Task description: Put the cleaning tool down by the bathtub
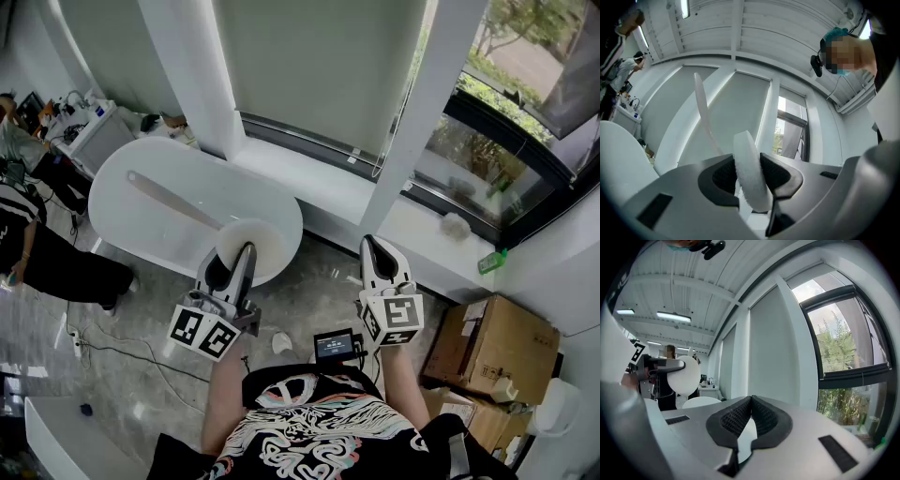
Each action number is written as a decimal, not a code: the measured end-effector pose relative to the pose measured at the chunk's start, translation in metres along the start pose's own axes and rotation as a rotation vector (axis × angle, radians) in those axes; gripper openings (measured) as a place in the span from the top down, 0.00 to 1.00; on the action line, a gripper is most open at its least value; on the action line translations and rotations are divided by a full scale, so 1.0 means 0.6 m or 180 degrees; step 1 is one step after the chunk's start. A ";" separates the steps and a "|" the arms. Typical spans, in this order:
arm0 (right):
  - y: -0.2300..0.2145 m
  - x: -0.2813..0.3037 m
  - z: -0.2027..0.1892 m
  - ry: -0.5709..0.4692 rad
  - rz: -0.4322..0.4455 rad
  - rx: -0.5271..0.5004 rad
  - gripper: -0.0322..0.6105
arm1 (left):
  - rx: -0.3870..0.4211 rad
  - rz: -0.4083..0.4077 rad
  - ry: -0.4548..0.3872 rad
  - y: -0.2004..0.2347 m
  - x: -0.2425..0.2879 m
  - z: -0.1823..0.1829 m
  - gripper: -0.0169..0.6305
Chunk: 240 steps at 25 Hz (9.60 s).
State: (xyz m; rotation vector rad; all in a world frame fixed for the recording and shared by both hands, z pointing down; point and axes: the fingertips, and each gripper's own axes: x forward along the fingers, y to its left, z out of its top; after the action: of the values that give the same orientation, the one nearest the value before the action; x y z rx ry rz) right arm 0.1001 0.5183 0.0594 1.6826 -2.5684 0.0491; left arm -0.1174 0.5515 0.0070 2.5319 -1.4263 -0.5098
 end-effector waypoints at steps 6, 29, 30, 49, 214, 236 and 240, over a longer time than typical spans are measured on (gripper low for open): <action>0.000 0.003 -0.003 0.0001 0.0038 0.0000 0.91 | 0.0034 0.0028 -0.0009 -0.001 0.000 -0.001 0.75; -0.025 0.006 -0.003 -0.0064 0.0095 0.0096 0.91 | 0.0069 0.0103 -0.0091 -0.013 0.007 -0.002 0.75; -0.026 0.006 -0.004 -0.0064 0.0098 0.0089 0.91 | 0.0067 0.0103 -0.0095 -0.014 0.007 -0.003 0.75; -0.061 0.085 -0.031 0.0079 0.0037 0.0018 0.91 | -0.0068 0.0062 -0.0036 0.050 0.093 -0.039 0.75; -0.382 0.986 -0.797 0.1879 0.0291 -0.0182 0.91 | -0.1688 0.0800 0.1690 0.802 0.771 -0.936 0.75; -0.401 1.015 -0.895 0.2089 0.0423 -0.0116 0.91 | -0.2065 0.1172 0.1995 0.837 0.807 -1.083 0.75; -0.402 1.016 -0.901 0.2116 0.0413 -0.0105 0.91 | -0.2124 0.1228 0.2015 0.847 0.815 -1.092 0.75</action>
State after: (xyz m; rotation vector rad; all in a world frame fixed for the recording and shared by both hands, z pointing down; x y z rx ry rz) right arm 0.1013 -0.1005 0.6422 1.2059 -2.1405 0.4810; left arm -0.0322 -0.1318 0.6800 1.6266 -1.1830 -0.0669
